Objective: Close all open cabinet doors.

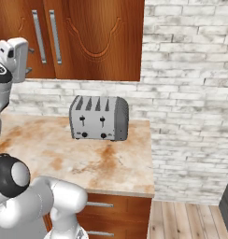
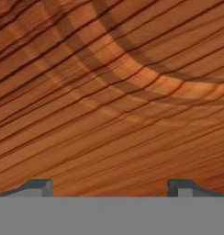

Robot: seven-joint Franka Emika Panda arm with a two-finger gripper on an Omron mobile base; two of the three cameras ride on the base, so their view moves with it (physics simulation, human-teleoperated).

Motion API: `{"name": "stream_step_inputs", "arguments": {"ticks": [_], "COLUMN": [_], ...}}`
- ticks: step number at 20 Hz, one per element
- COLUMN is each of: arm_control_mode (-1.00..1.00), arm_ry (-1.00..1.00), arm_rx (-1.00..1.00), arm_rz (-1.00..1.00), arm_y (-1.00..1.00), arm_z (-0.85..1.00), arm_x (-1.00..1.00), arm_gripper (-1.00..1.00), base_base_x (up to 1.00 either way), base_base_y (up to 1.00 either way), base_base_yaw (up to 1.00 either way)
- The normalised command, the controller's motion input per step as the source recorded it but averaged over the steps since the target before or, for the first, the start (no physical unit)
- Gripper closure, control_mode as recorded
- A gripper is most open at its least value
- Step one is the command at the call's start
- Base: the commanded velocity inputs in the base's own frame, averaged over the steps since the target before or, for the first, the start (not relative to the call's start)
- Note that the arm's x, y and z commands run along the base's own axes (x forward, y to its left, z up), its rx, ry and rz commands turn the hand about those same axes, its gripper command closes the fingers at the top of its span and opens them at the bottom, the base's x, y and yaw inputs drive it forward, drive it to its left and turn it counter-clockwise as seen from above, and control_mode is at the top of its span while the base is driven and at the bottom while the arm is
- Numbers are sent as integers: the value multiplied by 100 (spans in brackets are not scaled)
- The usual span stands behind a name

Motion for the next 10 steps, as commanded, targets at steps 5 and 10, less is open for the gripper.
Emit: {"name": "stream_step_inputs", "arguments": {"ticks": [5, 10], "arm_control_mode": [-100, -100], "arm_ry": [4, 6], "arm_rx": [4, 1], "arm_rz": [4, 3], "arm_y": [0, 0], "arm_z": [-26, -39], "arm_x": [54, 24], "arm_gripper": [-100, -100], "base_base_x": [0, 0], "base_base_y": [0, 0], "base_base_yaw": [0, 0]}}
